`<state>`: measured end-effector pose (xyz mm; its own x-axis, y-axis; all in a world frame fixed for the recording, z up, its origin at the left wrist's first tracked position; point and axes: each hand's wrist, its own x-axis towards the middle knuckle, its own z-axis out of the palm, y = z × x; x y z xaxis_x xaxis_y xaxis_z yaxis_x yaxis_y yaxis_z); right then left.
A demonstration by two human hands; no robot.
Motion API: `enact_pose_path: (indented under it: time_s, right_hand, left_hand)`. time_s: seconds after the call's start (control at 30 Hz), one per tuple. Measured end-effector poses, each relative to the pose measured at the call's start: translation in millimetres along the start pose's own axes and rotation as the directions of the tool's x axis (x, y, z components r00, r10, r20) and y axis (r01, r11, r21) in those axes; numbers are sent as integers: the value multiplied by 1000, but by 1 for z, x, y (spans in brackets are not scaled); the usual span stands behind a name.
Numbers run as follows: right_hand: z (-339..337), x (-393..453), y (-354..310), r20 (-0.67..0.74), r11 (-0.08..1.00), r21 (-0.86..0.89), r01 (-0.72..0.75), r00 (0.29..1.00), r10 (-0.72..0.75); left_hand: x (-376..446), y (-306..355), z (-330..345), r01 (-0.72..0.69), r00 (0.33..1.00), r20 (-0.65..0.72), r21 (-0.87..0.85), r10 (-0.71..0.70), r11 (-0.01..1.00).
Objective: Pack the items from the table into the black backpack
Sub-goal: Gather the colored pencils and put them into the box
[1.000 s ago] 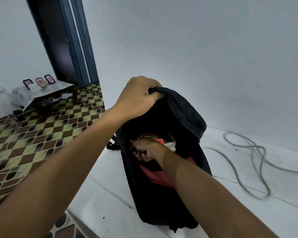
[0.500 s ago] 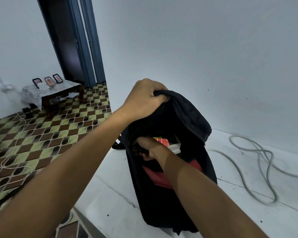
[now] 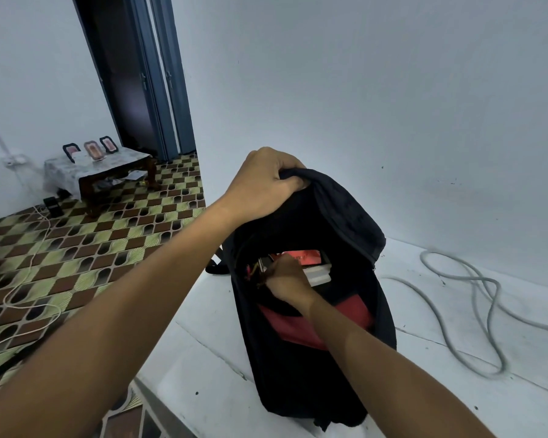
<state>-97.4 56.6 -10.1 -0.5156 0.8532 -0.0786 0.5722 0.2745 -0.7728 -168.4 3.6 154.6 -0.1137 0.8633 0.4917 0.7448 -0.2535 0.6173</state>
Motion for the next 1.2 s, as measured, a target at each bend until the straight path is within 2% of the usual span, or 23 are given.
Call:
enact_pose_path:
  time_s: [0.1,0.2,0.27,0.33,0.4,0.5,0.63,0.73,0.9,0.97,1.07,1.2]
  right_hand:
    - [4,-10,8,-47,955,-221,199,976,-215]
    - [13,-11,7,114,813,-414,409,910,-400]
    - [18,-6,7,232,646,-548,531,839,-493]
    - [18,3,7,287,452,-714,535,812,-508]
    - [16,11,6,273,345,-798,495,807,-524]
    - [15,12,2,244,312,-823,474,792,-560]
    - [26,13,7,209,300,-853,426,807,-552]
    - [25,11,12,181,278,-864,419,774,-606]
    - [11,-2,21,151,308,-774,553,635,-758]
    - [6,-9,26,144,302,-778,551,624,-768]
    - [-2,-29,35,205,308,-748,588,645,-736]
    - [-28,-79,54,234,388,-575,721,599,-766]
  left_hand:
    - [0,-1,1,-2,1000,0,-1,2,1000]
    - [0,-1,2,-3,1000,4,-6,3,1000]
    - [0,-1,3,4,1000,7,-8,-4,1000]
    - [0,-1,3,7,1000,8,-11,-7,1000]
    - [-1,0,3,6,1000,2,-12,-6,1000]
    - [0,1,4,2,1000,-7,-9,-2,1000]
    - [-2,0,7,0,1000,-9,1,0,1000]
    - [-5,-1,7,11,1000,0,-9,-11,1000]
    - [-9,-1,11,45,999,5,-3,-45,999]
    - [-14,-1,14,55,998,16,-4,-55,998]
    - [-25,0,18,79,997,16,9,-79,997]
    - [-55,0,29,121,992,27,7,-121,993]
